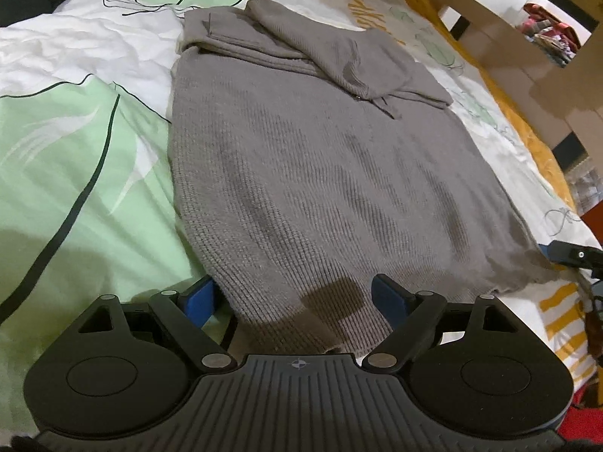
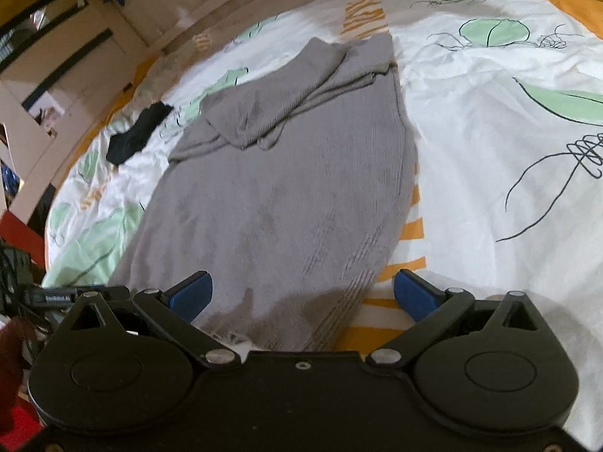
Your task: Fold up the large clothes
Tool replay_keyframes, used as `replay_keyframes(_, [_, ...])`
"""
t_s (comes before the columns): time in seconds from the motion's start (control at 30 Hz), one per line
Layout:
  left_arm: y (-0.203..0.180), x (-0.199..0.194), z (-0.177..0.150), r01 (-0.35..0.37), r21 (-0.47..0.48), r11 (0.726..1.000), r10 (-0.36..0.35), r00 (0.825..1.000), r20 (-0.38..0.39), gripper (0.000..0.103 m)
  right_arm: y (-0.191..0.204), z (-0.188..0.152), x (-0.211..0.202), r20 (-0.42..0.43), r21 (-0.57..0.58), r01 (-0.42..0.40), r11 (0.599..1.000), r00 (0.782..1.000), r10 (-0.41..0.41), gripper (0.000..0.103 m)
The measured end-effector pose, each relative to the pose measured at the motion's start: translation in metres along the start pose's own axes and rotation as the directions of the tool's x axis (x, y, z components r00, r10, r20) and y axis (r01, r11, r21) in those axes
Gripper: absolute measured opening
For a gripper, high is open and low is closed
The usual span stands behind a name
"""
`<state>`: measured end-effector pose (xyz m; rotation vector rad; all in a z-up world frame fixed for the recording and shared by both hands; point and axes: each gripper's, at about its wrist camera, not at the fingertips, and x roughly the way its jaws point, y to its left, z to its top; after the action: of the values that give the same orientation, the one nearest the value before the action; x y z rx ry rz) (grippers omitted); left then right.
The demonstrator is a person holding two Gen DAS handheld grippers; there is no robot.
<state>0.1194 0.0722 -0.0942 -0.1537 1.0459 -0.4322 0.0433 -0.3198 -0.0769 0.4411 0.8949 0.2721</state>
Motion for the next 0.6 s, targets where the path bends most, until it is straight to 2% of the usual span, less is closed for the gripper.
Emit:
replay_keyframes(0.2, [-0.001,0.006,0.001,0.021,0.004,1.0,-0.021,1.0,-0.019,0.086,-0.005,-0.002,0.012,-0.049,0.021,-0.07,0.997,0.996,0.071,0.103])
replay_keyframes(0.4, [0.001,0.002,0.0,0.047,-0.014,0.999,-0.047,0.999,-0.002,0.084,-0.009,-0.002,0.013,-0.053,0.041,-0.112,0.993,0.992,0.114,0.103])
replay_keyframes(0.43, [0.002,0.0,-0.001,0.053,-0.021,0.998,-0.053,0.999,0.005,0.083,-0.008,-0.002,0.012,-0.05,0.041,-0.113,0.993,0.992,0.115,0.103])
replay_keyframes(0.53, [0.005,-0.006,-0.002,0.065,-0.055,0.996,-0.063,0.998,0.027,0.068,-0.009,-0.002,0.011,-0.046,0.038,-0.117,0.992,0.992,0.119,0.103])
replay_keyframes(0.6, [0.01,-0.01,-0.002,0.092,-0.091,0.992,-0.087,0.995,0.052,0.066,-0.01,-0.002,0.01,-0.043,0.041,-0.123,0.992,0.991,0.124,0.103])
